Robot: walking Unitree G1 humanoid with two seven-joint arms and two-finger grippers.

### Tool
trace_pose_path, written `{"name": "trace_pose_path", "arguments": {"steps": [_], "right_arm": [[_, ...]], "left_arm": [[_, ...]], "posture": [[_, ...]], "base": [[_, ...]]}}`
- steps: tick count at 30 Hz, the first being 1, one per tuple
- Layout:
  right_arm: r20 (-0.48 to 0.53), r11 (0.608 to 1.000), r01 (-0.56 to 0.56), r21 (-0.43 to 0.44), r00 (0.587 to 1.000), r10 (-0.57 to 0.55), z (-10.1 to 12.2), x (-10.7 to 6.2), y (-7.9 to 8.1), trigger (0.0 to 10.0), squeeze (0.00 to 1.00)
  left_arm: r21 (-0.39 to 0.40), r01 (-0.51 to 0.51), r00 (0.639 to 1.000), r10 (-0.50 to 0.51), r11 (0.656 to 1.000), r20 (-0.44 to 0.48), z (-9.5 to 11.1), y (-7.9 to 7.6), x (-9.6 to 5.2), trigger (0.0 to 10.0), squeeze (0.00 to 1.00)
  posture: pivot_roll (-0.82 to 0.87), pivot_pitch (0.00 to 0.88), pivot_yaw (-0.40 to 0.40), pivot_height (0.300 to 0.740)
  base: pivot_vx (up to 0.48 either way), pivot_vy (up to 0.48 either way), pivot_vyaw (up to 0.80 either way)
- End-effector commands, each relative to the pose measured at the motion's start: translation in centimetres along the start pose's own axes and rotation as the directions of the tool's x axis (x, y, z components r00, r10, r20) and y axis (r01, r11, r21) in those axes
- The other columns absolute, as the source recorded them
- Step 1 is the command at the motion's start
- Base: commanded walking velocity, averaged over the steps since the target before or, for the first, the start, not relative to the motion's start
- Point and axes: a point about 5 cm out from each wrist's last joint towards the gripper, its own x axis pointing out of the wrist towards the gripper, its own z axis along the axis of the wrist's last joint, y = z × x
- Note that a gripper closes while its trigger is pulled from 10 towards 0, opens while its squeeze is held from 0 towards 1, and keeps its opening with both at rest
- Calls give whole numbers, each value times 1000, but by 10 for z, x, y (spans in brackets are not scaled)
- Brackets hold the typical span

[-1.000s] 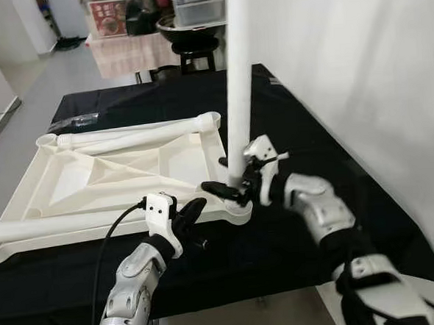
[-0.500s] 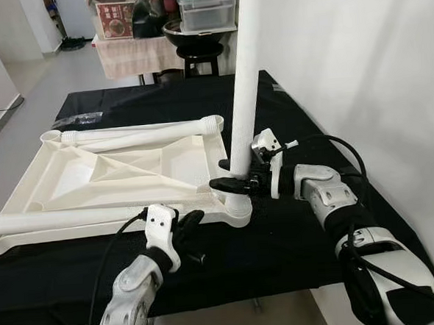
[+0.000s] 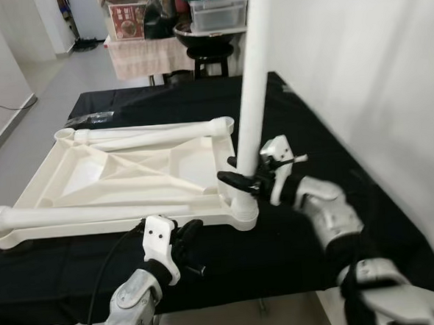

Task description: Building children table

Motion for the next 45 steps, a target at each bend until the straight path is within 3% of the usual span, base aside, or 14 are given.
{"name": "trace_pose_path", "arguments": {"steps": [1, 9, 10, 13, 14, 16, 19, 20, 22, 23, 31, 32, 39, 45], "right_arm": [[-214, 988, 152, 0, 966, -148, -46, -15, 0, 0, 0], [-180, 996, 81, -39, 980, -87, -34, 3, 6, 0, 0], [-161, 1000, 18, 15, 987, -16, -28, 7, 11, 10000, 55], [-145, 999, -3, 34, 989, 8, -23, 7, 15, 10000, 55], [-89, 987, -149, 68, 984, 155, -11, 10, 23, 10000, 1000], [1, 907, -419, 42, 908, 419, 15, 9, 27, 10000, 1000], [6, 859, -512, 0, 859, 512, 23, 8, 24, 10000, 1000], [-20, 822, -568, -41, 823, 567, 28, 8, 19, 10000, 792], [-42, 800, -597, -63, 802, 596, 30, 9, 15, 10000, 792], [-55, 787, -612, -76, 791, 610, 31, 9, 13, 10000, 0], [-118, 708, -702, -72, 711, 693, 48, 18, 0, 10000, 0], [-122, 683, -729, -54, 684, 720, 53, 19, -1, 902, 0], [-128, 633, -774, -8, 629, 767, 57, 18, -3, 0, 0], [-146, 754, -654, -66, 754, 641, 40, 14, -17, 0, 0]], "left_arm": [[14, -22, 1000, 22, 1000, 2, 0, 5, 2, 10000, 0], [1, -26, 1000, 26, 1000, -16, 2, 9, 3, 10000, 0], [0, -37, 999, 37, 999, -16, 3, 8, 3, 10000, 0], [1, -41, 999, 41, 999, -14, 3, 9, 3, 10000, 0], [-2, -42, 999, 42, 999, -14, 2, 8, 3, 10000, 0], [-13, -30, 999, 30, 999, -18, 1, 8, 5, 10000, 0], [-18, -22, 1000, 22, 1000, -21, 1, 7, 7, 10000, 0], [-20, -16, 1000, 16, 1000, -23, 0, 7, 8, 10000, 0], [-21, -13, 1000, 12, 1000, -24, 0, 6, 8, 10000, 0], [-22, -11, 1000, 11, 1000, -24, 0, 6, 8, 10000, 0], [-29, -14, 1000, 13, 999, -24, -1, 4, 8, 10000, 0], [-32, -14, 1000, 13, 999, -23, -1, 3, 8, 10000, 0], [-37, -12, 1000, 11, 999, -25, -1, 2, 7, 10000, 0], [-52, -3, 1000, 2, 999, -25, -1, -1, 5, 10000, 0]], "posture": [[-29, 0, 16, 740], [-17, 0, 3, 740], [-4, 0, -1, 740], [-4, 0, -1, 740], [-2, 0, -4, 740], [-6, 0, -6, 740], [-3, 0, -10, 740], [2, 0, -15, 740], [2, 0, -15, 740], [2, 0, -15, 740], [26, 0, -34, 740], [33, 0, -36, 740], [34, 0, -38, 740], [23, 0, -33, 740]], "base": [[0, 0, 0], [0, 0, 0], [0, 0, 0], [0, 0, 0], [0, 0, 0], [0, 0, 0], [0, 0, 0], [0, 0, 0], [0, 0, 0], [0, 0, 0], [0, 0, 0], [0, 0, 0], [0, 0, 0], [0, 0, 0]]}}
